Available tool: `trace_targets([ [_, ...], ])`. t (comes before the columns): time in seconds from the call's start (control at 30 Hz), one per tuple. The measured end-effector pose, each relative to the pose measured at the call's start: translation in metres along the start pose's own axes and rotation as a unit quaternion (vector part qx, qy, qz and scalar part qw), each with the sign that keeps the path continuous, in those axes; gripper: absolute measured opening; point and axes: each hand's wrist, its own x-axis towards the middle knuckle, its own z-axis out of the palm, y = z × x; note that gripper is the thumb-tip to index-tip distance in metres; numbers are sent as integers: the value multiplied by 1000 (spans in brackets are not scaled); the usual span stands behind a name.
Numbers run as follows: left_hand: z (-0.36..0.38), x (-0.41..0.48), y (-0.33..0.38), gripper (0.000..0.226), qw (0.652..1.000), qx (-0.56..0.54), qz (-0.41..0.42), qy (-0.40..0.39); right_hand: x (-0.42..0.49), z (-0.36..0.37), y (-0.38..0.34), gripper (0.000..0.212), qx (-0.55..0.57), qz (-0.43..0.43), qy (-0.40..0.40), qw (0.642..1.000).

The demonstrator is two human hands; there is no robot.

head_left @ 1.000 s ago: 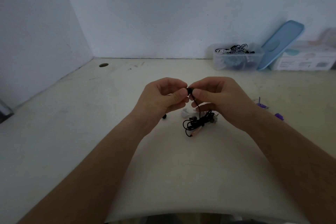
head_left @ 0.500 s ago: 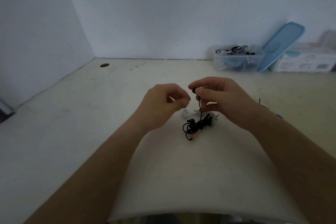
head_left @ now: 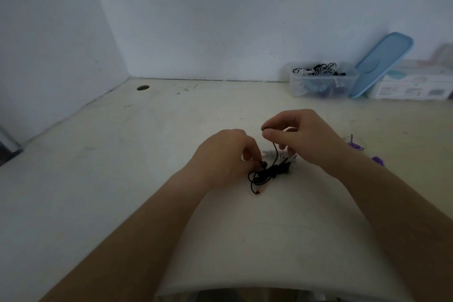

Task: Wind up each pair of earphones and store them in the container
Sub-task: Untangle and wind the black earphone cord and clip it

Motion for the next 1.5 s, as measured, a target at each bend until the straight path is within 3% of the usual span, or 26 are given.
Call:
trace_targets([
  [0.2,-7,0,-14,6,996,-48,-17,70,1,2,6,8,-168,-31,-20,985],
  [0.4,-5,0,-18,11,991,-92,-36,92,-3,4,-1,6,-204,-76,-86,972],
  [0.5,-7,1,-18,13,987,-110,-46,109,-2,5,1,11,-219,-74,-81,969],
  [0.63,-9,0,-15,13,975,-176,-50,127,1,6,1,25,-164,-39,-49,984],
  [0.8,-6,2,-15,12,955,-252,-64,143,-1,13,-3,10,-111,-66,-24,991],
  [0.97,-12,1,-22,10,946,-280,-75,144,0,15,0,12,-72,-62,0,996],
  [1.2,-17,0,-29,7,968,-197,-91,129,-2,22,0,11,-166,-67,-17,984],
  [1.3,-24,-4,-39,10,983,-105,-109,99,-1,20,1,16,-213,-71,-18,974],
  [1.5,-25,-9,-37,13,992,-51,-115,28,0,14,-1,12,-258,-63,-66,962],
])
